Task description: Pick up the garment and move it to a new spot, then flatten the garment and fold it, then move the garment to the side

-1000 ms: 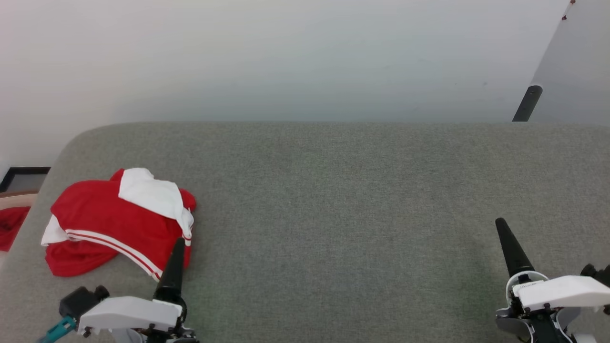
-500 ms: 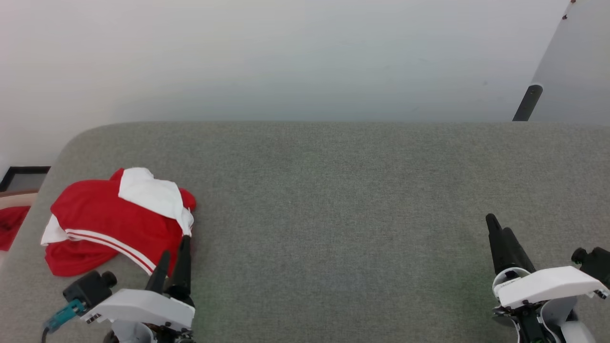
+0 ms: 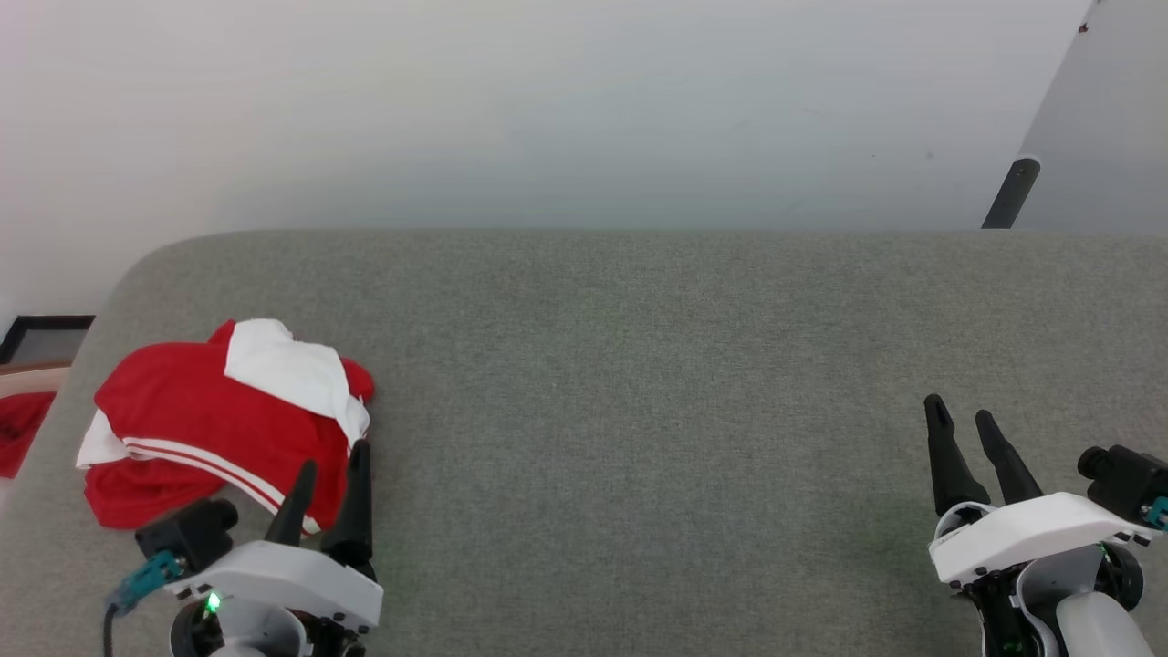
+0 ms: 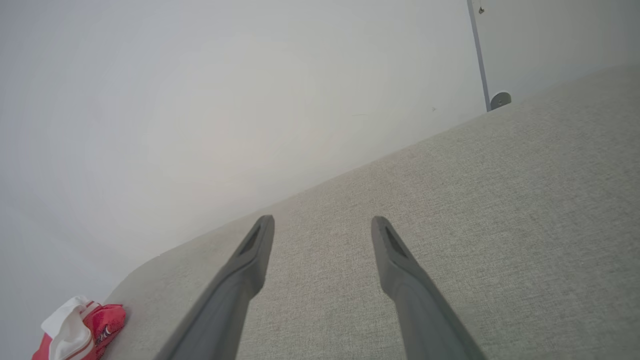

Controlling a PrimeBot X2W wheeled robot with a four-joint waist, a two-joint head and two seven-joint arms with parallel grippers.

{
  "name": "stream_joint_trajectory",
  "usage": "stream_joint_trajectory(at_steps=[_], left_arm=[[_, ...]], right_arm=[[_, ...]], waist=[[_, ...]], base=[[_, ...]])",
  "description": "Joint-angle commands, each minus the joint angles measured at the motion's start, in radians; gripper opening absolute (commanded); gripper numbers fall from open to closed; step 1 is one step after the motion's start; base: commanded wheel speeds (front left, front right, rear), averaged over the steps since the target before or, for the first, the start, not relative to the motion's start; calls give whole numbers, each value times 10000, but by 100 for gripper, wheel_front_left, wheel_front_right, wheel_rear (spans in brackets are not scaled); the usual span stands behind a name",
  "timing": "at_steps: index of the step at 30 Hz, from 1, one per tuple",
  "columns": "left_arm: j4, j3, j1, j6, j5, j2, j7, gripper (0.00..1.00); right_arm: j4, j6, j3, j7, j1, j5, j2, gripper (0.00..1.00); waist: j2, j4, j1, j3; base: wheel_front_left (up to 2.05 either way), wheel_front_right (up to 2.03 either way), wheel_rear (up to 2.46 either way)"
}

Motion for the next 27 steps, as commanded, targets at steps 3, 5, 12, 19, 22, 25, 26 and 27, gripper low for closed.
stream_joint_trajectory(at_steps=[3,5,12,19,22,25,26,27], left_arm=[[-98,-54,-237,40,479,110,-144,100],[-94,-80,-244,27,716,130,-205,100],[-120,-73,-172,-32,1413,166,-403,100],[-127,-56,-166,-158,2083,183,-589,100],[-118,-51,-163,-194,2380,186,-660,100],[-44,-49,-158,-219,2672,174,-729,100],[-19,-43,-164,-234,2772,167,-755,100],[3,-39,-174,-246,2869,167,-783,100]], right_arm=[[-37,7,-28,-145,-291,-579,6,100],[-11,7,-28,-198,-312,-861,15,100],[62,7,-39,-395,-384,-1809,59,100],[108,7,-94,-583,-463,-2633,65,100],[120,7,-134,-659,-466,-2988,52,100],[119,7,-198,-726,-475,-3325,48,100],[123,7,-222,-757,-479,-3431,51,100],[128,7,-252,-776,-477,-3538,55,100]], waist=[[0,-3,0,-2],[0,-6,0,-7],[0,-27,0,-20],[0,-29,0,-11],[0,-22,0,-17],[0,-16,0,-18],[0,-13,0,-19],[0,-11,0,-22]], base=[[0,0,0],[0,0,0],[0,0,0],[0,0,0],[0,0,0],[0,0,0],[0,0,0],[0,0,0]])
